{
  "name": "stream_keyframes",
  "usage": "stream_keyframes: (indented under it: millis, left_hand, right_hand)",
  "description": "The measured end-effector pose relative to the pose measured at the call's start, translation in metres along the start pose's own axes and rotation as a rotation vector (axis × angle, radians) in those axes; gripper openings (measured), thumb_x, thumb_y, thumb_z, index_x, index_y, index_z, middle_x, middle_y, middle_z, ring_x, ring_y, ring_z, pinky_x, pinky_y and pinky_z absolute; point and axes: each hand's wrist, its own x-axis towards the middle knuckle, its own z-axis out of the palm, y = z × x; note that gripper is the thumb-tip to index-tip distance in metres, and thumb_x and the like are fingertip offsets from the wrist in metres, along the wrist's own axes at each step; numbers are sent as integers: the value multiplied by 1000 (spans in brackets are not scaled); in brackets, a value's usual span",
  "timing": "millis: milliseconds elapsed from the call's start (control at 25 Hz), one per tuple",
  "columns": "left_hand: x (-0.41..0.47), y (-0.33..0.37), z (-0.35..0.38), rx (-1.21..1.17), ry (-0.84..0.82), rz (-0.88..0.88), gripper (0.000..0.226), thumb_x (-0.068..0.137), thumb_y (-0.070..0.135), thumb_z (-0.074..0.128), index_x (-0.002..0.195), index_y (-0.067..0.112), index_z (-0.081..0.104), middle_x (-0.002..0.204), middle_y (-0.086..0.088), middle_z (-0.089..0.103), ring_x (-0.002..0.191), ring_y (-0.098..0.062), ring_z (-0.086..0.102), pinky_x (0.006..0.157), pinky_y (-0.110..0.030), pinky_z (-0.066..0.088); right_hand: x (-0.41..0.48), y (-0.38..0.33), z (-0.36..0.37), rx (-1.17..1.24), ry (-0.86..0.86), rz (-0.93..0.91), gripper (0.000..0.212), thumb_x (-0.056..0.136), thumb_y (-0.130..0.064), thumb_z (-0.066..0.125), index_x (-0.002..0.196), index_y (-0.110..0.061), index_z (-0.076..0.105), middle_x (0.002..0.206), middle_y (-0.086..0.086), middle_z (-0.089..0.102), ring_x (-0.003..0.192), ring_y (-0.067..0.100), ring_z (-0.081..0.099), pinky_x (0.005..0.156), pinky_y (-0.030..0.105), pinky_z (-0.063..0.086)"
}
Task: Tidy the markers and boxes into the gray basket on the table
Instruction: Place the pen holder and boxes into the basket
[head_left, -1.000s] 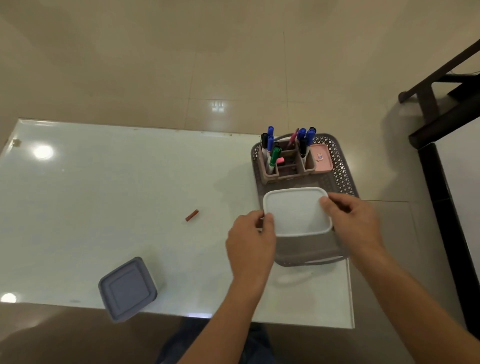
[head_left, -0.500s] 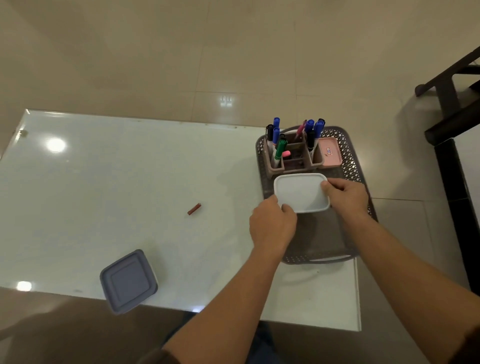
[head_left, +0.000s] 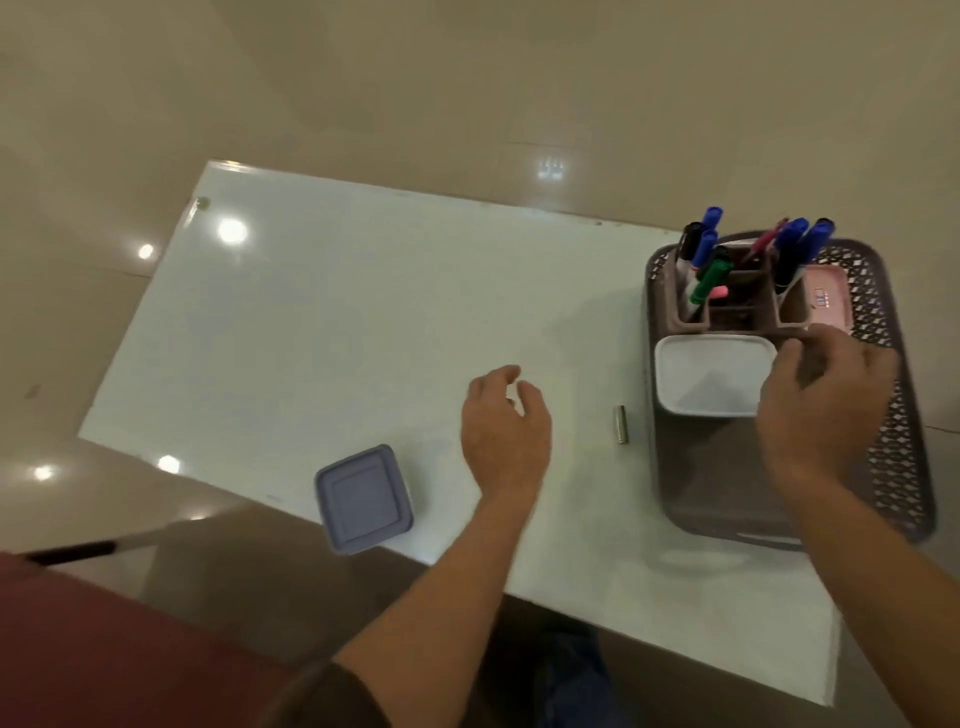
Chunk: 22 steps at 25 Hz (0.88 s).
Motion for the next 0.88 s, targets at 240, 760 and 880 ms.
stream_keyframes:
  millis: [240, 760, 880]
  left_hand:
    - [67, -112, -102, 418, 196, -553, 38, 96, 33, 49, 131, 22, 58, 139, -13, 51, 127, -34, 45, 101, -51, 41]
    - [51, -147, -110, 87, 165, -583, 34, 94, 42, 51, 117, 23, 69, 114, -3, 68, 100, -27, 64, 88, -46, 56]
    - [58, -97, -96, -373, 77, -581, 22, 92, 40, 62, 91, 22, 74, 90, 6, 70, 86, -18, 64, 77, -36, 55]
  right_hand:
    - [-168, -98, 58, 177, -601, -289, 15, 91, -22, 66, 104, -23, 74, 96, -5, 68, 72, 8, 59, 77, 32, 53]
    - [-239, -129, 132, 23, -951, -70, 26, 96, -35, 63, 117, -21, 69, 110, -2, 68, 94, 15, 64, 81, 27, 52]
    - [-173, -126, 102, 188, -813, 8, 27, 91, -31, 71, 116, -21, 72, 105, -2, 70, 87, 17, 68, 84, 34, 55]
